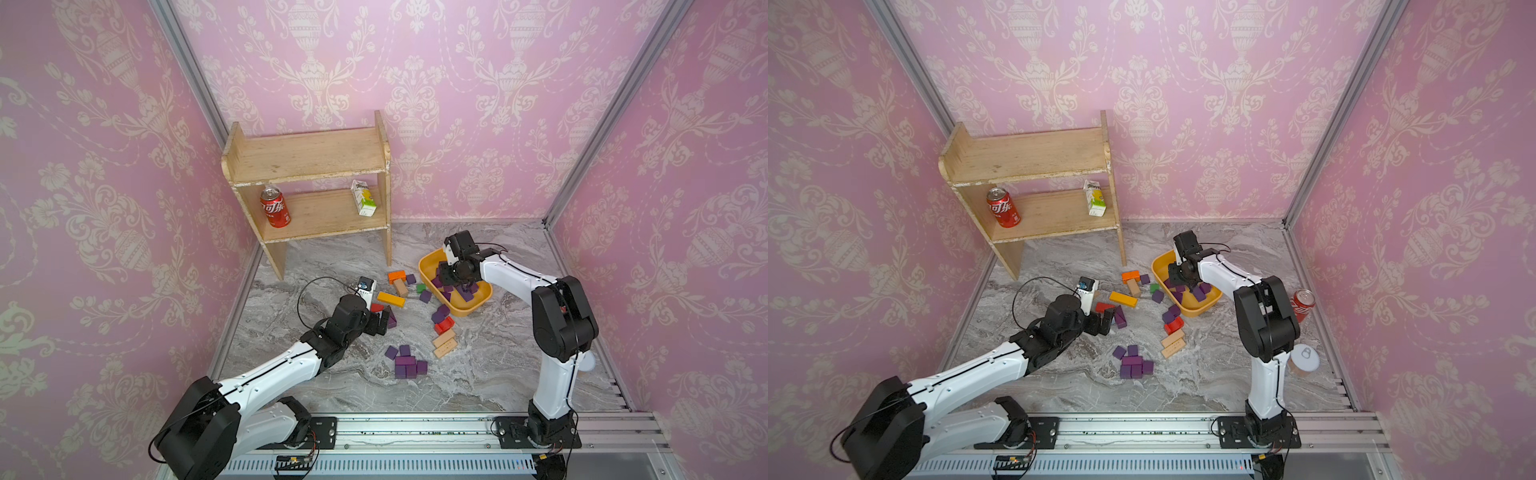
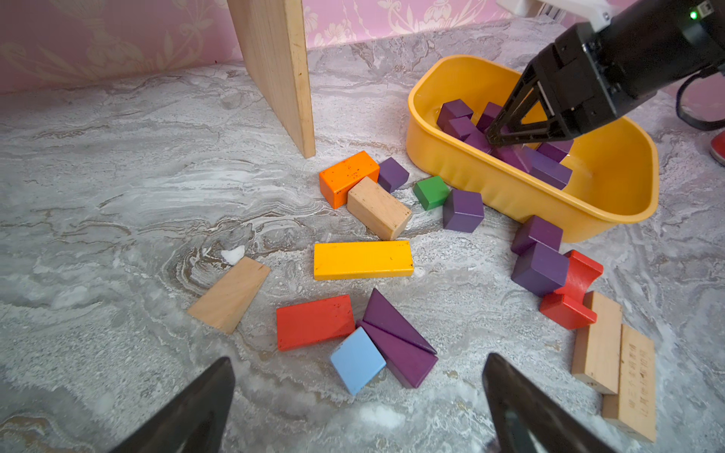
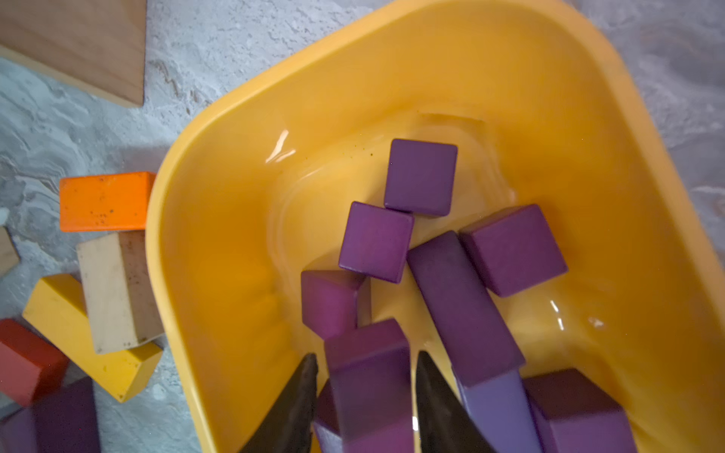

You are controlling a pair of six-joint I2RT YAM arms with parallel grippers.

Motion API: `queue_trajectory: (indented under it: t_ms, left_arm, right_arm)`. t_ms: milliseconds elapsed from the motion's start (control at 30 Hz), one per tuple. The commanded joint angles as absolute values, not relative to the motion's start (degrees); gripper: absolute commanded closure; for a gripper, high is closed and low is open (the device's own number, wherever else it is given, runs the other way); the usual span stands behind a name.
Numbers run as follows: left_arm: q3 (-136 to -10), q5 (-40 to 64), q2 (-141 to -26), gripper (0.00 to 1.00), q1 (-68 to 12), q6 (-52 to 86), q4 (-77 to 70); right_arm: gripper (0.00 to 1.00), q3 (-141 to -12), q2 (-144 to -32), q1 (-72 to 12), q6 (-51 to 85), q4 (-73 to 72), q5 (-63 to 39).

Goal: Pick purple bricks into the storage bin
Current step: Place the building block in the storage box.

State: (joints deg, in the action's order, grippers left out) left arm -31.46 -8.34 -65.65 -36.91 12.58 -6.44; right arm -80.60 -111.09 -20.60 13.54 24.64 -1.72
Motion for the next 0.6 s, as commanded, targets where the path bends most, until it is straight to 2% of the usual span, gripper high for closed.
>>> queue_trajectory:
  t_ms: [0,233,567]
  left_arm:
    - [-33.7,-10.0,-65.4,0.01,-36.6,12.8,-3.3]
    - [-34.7,-9.2,-66.8,0.01,-36.6,13.9,-3.1]
    - [-38.7,-5.8,-74.5,0.01,-36.5,12.3,-4.9]
  right_arm:
    - [0.42,-78.9,-109.0,-20.3,13.6,22.8,-1.7]
    - [0.42,-76.4,-104.2,-20.4,13.6,23.1,-1.4]
    - [0.41,-67.8,-89.9,-20.4,16.4,19.8,-9.3]
